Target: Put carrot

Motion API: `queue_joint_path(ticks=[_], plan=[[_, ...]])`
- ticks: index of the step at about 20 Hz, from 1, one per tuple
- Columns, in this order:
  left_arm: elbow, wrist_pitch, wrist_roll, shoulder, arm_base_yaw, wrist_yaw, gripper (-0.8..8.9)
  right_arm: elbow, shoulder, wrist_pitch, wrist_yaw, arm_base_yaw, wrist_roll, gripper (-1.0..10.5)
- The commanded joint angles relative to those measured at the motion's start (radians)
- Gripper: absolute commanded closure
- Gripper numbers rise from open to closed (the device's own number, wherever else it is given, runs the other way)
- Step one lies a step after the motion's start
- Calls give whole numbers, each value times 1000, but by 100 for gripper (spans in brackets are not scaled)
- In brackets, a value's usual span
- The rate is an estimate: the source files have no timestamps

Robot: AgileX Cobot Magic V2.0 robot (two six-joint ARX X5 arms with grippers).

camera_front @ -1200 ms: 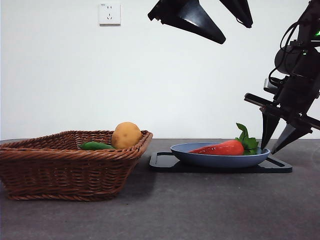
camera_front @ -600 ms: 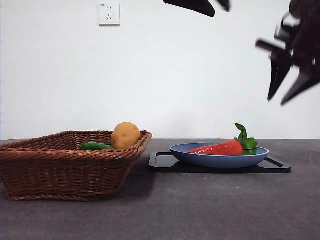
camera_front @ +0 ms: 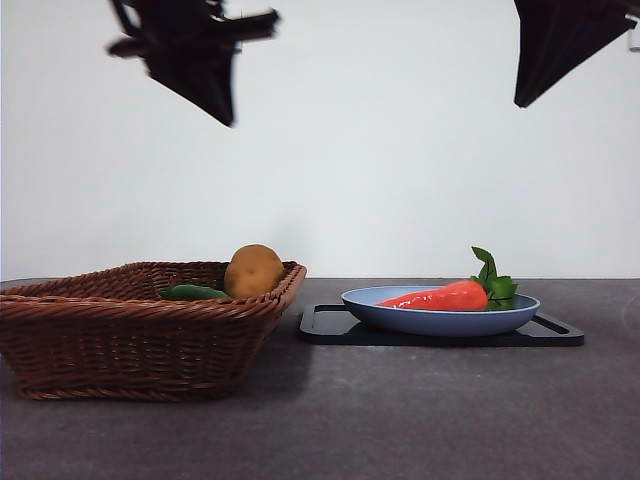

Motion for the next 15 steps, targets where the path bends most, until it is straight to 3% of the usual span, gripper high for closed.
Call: queue_joint_path(ticks=[1, 5, 10, 15], plan=[[-77, 42, 15, -127, 27, 30, 807, -101, -85, 98, 36, 42, -3, 943], [-340, 85, 19, -441, 64, 55, 807, -357, -320, 332, 43, 104, 23, 943], [-656, 101, -21, -883, 60, 52, 807, -664, -642, 623, 205, 178, 56, 943], [-804, 56, -76, -1245, 60, 55, 807, -776, -808, 675, 273, 187, 55, 943]])
